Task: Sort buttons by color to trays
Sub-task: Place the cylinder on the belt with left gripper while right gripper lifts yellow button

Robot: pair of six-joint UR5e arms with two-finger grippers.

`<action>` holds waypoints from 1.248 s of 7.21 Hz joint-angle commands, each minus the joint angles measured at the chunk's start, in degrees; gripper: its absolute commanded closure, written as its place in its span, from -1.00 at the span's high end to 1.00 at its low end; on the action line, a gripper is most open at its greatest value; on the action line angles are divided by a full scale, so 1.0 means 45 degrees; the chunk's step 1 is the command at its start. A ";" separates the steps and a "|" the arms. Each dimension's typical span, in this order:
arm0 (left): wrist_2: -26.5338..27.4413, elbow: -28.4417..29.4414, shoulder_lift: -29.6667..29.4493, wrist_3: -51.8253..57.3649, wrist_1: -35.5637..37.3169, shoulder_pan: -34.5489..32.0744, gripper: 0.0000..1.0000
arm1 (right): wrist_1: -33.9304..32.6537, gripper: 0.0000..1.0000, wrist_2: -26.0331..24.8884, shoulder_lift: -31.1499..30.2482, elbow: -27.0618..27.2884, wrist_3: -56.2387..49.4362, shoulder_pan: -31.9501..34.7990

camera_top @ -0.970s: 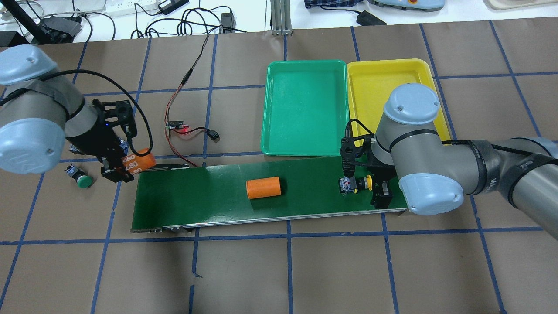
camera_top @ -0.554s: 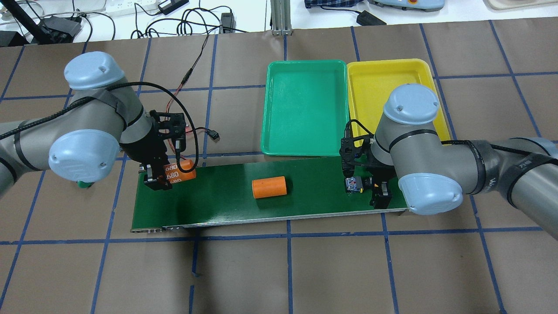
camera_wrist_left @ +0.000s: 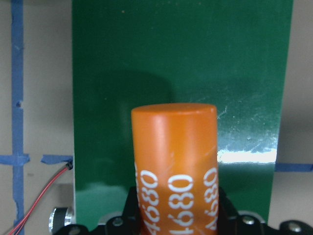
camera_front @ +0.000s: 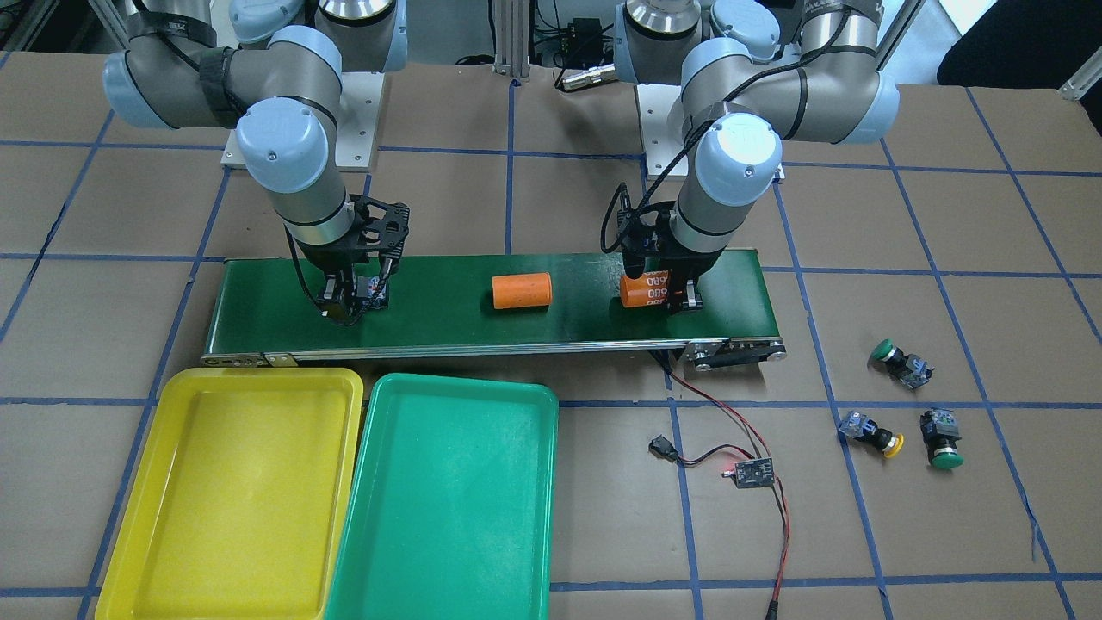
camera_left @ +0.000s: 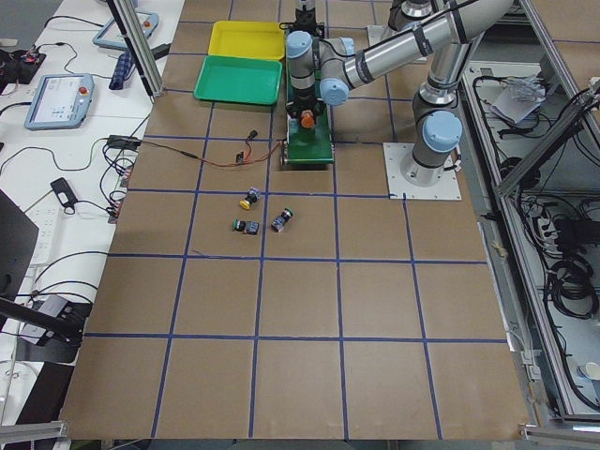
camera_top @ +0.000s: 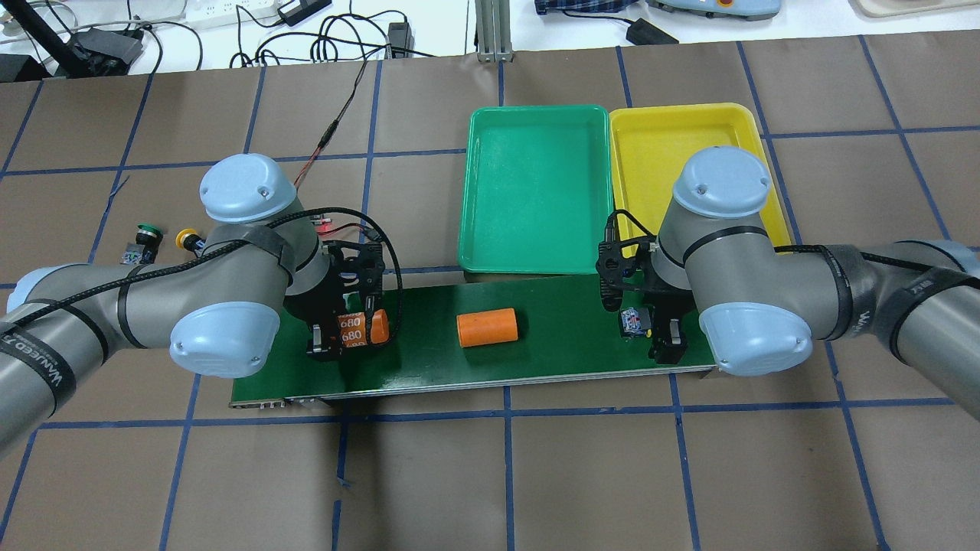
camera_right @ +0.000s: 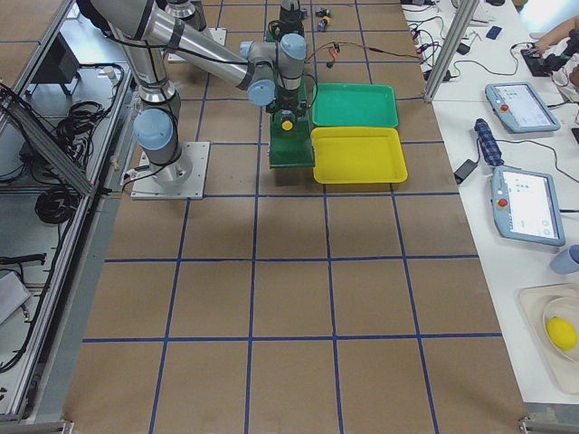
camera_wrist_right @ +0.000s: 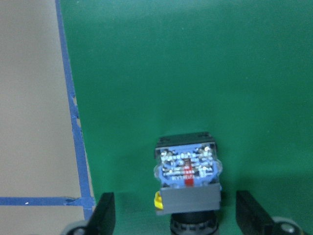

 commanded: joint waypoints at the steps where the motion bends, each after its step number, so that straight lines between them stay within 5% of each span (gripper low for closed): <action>1: 0.0014 -0.0052 -0.0024 -0.0127 0.0023 -0.0070 0.71 | 0.0001 0.00 -0.0018 0.0002 -0.0040 0.0005 0.0000; 2: 0.0033 -0.0032 -0.0006 -0.0127 0.0003 0.0007 1.00 | 0.0001 -0.21 -0.0018 0.0002 -0.0059 0.0044 0.0000; 3: 0.0130 0.0007 0.0284 -0.0127 0.0003 0.0182 1.00 | -0.0019 -0.58 -0.0037 -0.0018 -0.0098 0.0083 0.0000; 5: 0.0112 0.0492 -0.0081 0.0086 0.0023 0.2455 1.00 | -0.0019 -0.97 -0.0192 -0.0115 -0.0118 0.0122 0.0000; 6: 0.0131 0.1134 -0.0297 0.0281 -0.0248 0.3107 1.00 | 0.0020 -0.99 -0.0271 -0.0135 -0.0427 0.0103 0.0000; 9: 0.0131 0.3922 -0.2575 0.5914 0.0003 0.3327 1.00 | 0.0957 -0.99 -0.0446 0.0176 -0.3036 0.0083 -0.0312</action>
